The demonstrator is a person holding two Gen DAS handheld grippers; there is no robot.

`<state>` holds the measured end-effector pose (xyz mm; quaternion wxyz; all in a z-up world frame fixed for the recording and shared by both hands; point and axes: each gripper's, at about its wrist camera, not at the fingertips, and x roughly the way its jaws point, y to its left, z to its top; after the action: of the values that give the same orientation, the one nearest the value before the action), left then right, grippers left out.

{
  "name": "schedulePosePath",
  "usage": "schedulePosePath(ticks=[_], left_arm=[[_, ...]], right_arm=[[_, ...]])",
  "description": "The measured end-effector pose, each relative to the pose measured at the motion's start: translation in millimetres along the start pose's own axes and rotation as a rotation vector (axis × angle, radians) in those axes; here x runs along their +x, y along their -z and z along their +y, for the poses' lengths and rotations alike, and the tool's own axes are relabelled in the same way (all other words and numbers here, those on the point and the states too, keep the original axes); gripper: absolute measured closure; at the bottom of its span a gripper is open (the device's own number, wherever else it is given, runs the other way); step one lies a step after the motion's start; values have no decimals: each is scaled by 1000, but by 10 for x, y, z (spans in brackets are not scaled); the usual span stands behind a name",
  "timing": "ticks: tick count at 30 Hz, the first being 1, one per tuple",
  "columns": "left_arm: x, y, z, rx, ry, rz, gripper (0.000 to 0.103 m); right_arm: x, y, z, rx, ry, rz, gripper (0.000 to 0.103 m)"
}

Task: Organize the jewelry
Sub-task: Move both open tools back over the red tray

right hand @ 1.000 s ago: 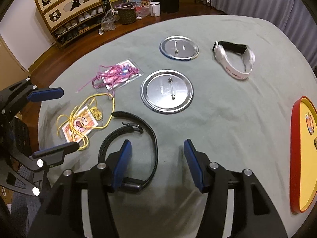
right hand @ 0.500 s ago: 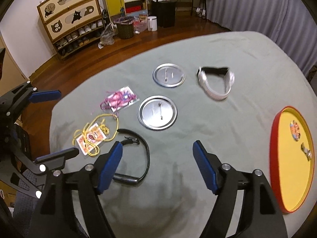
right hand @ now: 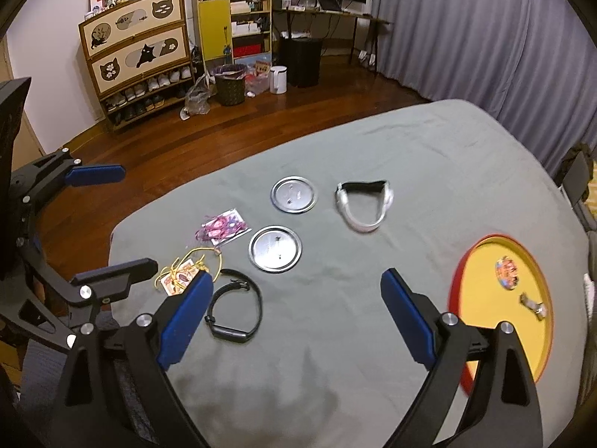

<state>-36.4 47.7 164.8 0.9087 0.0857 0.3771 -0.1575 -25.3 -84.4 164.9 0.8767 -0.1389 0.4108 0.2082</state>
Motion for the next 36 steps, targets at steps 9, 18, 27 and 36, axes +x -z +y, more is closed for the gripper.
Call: schedulePosePath(ticks=[9,18,27,36], left_arm=[[-112,-525,-236,-22,55,-84,5],[19,-1214,-605,12,98,-121,5],[453,-1741,-1173,35,171,-126,5],[1113,-2072,-1820,71,227,-83,5]], right_arm=[[-421,-171,-392,-14,42,-64,16],[-735,-208,-1110,38,85,-101,15],[-914,-105,-1968,113,149,-106,15],[-793,94,-2777,195,182,-70,15]])
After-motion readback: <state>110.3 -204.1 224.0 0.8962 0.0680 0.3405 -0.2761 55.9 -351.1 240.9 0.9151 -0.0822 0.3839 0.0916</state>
